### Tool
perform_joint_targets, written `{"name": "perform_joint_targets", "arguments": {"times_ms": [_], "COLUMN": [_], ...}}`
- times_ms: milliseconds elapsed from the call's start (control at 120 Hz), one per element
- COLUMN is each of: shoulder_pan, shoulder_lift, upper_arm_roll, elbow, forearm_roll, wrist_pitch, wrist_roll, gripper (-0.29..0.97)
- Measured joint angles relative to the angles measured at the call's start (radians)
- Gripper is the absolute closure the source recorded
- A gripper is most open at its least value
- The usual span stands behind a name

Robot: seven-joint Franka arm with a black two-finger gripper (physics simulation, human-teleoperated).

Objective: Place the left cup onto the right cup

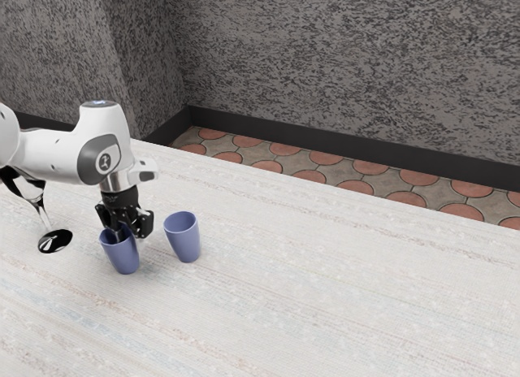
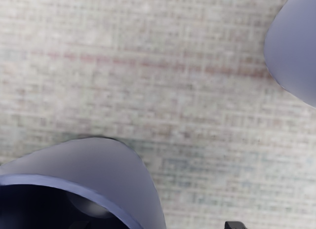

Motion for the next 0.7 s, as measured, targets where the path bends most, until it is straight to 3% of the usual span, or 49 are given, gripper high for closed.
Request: {"name": "perform_joint_targets", "arguments": {"times_ms": [375, 700], "shoulder_pan": [-0.002, -0.002], "shoulder_lift": [-0.006, -0.026], "upper_arm_roll": [0.015, 0.019], "elbow": [0.006, 0.010], "forearm_roll": [0.000, 0.001], "wrist_pitch": [-0.012, -0.034], "wrist_roll": [0.005, 0.005], "gripper": [0.70, 0.77]}}
